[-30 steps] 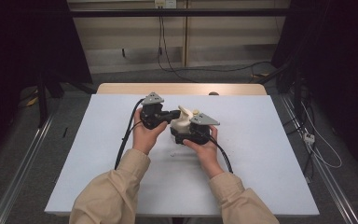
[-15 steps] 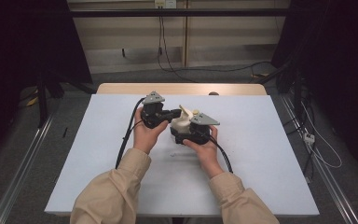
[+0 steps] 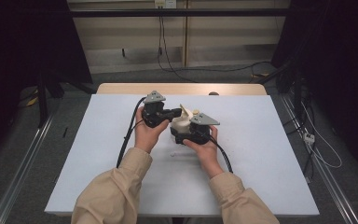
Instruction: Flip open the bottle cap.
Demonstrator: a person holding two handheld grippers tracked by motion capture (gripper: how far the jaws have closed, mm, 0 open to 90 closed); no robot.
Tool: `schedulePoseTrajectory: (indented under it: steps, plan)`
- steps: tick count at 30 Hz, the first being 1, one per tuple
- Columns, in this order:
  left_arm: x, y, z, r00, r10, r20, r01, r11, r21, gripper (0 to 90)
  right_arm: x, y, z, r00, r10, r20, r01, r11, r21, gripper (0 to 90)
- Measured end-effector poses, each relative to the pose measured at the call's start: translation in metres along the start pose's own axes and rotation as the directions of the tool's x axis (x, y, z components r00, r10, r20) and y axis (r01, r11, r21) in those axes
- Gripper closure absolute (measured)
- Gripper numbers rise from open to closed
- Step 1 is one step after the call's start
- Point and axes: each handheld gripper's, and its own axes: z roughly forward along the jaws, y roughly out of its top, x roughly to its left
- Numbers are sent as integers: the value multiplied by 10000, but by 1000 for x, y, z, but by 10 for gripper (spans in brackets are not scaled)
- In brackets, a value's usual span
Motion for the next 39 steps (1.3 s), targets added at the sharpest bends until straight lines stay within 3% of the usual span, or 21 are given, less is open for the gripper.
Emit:
schedulePoseTrajectory:
  steps: [39]
  plan:
    - [-4,6,14,9998,202,47,-202,9998,44,900,-1,0,0,10000,15,-36,-15,10000,-27,55]
